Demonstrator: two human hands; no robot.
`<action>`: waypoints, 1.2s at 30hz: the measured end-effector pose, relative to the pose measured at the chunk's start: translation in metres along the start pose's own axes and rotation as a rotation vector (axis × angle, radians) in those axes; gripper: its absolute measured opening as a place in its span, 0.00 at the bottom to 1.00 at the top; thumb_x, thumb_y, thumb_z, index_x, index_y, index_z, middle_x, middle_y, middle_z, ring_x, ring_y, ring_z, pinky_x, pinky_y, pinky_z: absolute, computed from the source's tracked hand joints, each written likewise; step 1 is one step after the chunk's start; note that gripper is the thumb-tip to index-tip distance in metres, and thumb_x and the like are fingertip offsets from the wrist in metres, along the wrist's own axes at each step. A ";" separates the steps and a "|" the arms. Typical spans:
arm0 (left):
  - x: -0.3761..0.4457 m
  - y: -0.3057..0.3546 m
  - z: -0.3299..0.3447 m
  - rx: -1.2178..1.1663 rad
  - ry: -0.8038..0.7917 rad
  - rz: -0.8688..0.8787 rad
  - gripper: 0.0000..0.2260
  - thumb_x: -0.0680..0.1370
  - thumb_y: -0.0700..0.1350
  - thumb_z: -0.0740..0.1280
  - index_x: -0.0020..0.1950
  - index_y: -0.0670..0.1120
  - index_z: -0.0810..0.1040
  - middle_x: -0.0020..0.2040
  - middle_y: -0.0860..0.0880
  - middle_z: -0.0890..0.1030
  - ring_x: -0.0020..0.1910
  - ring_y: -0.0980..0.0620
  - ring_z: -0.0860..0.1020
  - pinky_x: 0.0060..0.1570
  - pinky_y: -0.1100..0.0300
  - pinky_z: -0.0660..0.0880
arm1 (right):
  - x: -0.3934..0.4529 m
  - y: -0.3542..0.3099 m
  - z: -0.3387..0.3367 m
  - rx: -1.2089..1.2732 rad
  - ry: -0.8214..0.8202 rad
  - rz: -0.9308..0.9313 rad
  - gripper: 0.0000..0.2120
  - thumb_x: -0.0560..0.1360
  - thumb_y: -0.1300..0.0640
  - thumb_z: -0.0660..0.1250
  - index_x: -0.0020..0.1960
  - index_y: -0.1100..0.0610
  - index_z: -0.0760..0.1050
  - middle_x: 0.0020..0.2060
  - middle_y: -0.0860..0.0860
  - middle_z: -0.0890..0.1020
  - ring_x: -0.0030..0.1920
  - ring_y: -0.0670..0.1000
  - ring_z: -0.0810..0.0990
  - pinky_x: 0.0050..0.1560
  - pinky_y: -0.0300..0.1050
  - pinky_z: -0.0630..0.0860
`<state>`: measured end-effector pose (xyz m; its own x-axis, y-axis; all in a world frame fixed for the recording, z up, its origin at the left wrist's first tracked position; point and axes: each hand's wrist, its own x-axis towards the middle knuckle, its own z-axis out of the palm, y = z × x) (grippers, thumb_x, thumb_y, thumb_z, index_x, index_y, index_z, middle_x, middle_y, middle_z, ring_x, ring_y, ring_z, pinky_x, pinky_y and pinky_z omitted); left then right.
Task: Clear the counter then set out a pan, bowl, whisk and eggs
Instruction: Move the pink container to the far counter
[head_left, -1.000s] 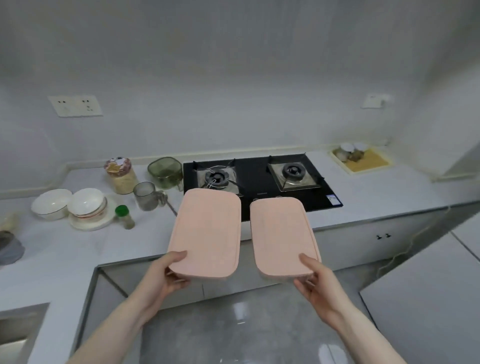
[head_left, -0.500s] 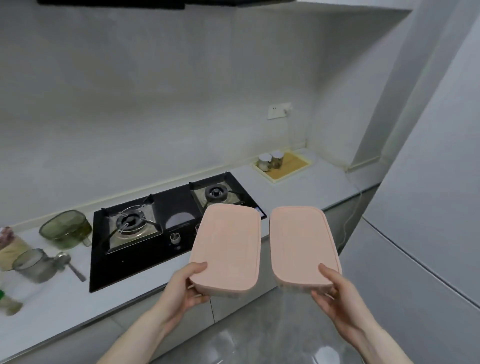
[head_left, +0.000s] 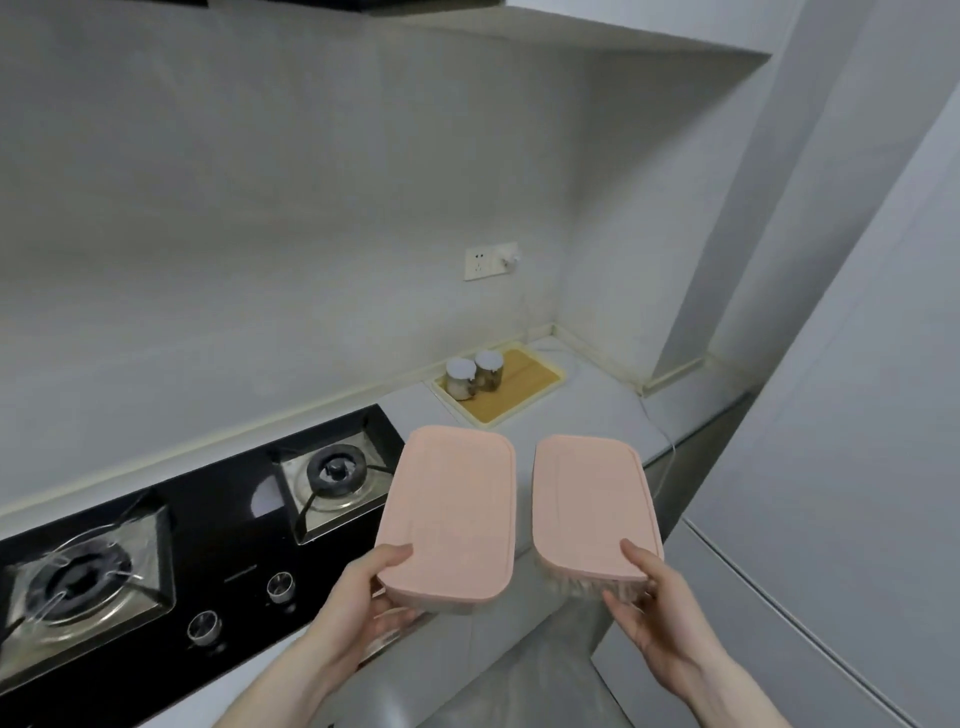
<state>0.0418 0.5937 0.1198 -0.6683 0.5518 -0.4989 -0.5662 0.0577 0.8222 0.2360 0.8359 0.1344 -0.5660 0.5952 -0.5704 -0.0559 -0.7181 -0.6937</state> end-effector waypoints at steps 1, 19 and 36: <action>0.015 0.008 0.004 0.007 -0.007 0.003 0.13 0.76 0.47 0.67 0.58 0.44 0.82 0.47 0.46 0.85 0.43 0.48 0.79 0.47 0.53 0.78 | 0.015 -0.007 0.006 0.002 0.002 0.005 0.12 0.79 0.58 0.68 0.61 0.59 0.79 0.53 0.53 0.86 0.51 0.49 0.83 0.37 0.39 0.84; 0.209 0.073 0.082 0.055 0.079 -0.047 0.22 0.66 0.55 0.74 0.56 0.45 0.83 0.43 0.48 0.83 0.46 0.46 0.76 0.51 0.50 0.78 | 0.282 -0.092 0.033 0.100 0.139 0.133 0.21 0.78 0.56 0.71 0.69 0.58 0.73 0.67 0.57 0.75 0.65 0.58 0.78 0.44 0.47 0.85; 0.326 0.111 0.201 0.022 0.177 -0.040 0.25 0.60 0.56 0.74 0.54 0.45 0.84 0.39 0.51 0.83 0.44 0.49 0.78 0.43 0.56 0.78 | 0.546 -0.176 0.037 -0.225 0.191 0.240 0.18 0.81 0.38 0.58 0.61 0.51 0.68 0.38 0.51 0.68 0.17 0.49 0.72 0.23 0.37 0.71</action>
<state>-0.1418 0.9471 0.1037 -0.7210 0.3937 -0.5702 -0.5846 0.0961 0.8056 -0.0939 1.2737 -0.0387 -0.3766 0.4916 -0.7852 0.2532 -0.7607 -0.5977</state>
